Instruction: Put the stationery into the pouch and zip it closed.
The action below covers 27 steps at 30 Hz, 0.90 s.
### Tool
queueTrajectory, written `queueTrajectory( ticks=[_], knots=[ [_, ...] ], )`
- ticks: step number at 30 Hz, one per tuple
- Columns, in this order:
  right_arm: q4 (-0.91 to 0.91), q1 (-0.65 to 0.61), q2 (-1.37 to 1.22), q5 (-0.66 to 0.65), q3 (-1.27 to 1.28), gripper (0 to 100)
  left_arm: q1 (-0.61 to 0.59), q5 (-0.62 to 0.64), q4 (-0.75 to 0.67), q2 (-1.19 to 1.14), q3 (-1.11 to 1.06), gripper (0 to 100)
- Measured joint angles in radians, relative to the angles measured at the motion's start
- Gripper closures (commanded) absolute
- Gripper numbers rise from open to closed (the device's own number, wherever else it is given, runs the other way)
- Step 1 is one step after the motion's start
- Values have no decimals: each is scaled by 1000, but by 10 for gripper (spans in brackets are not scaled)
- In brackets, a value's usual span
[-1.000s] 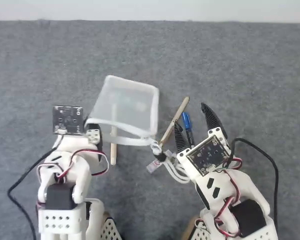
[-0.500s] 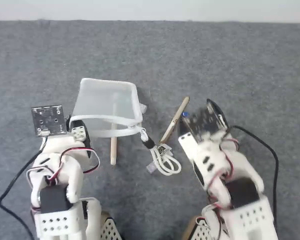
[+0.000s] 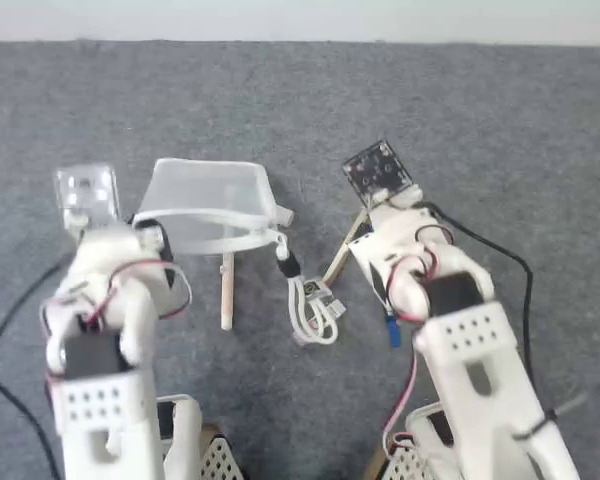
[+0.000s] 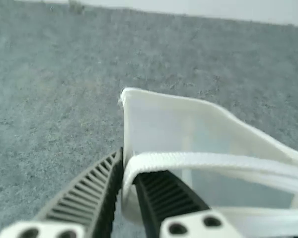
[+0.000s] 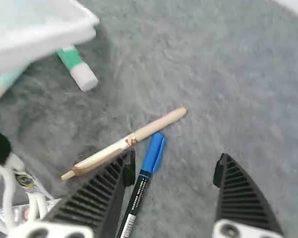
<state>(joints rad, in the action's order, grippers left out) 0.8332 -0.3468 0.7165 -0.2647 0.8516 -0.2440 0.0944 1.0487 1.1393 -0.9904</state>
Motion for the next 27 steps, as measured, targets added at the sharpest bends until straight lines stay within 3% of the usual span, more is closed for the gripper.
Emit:
queueTrajectory(
  ticks=[10,19,27],
  knots=[
    [-2,49,-347,17,-183,807,-2,26,55,-408,285,990],
    [147,72,-632,18,-423,761,2,29,328,-548,640,990],
    [189,115,-709,17,-488,723,0,29,577,-698,964,990]
  ],
)
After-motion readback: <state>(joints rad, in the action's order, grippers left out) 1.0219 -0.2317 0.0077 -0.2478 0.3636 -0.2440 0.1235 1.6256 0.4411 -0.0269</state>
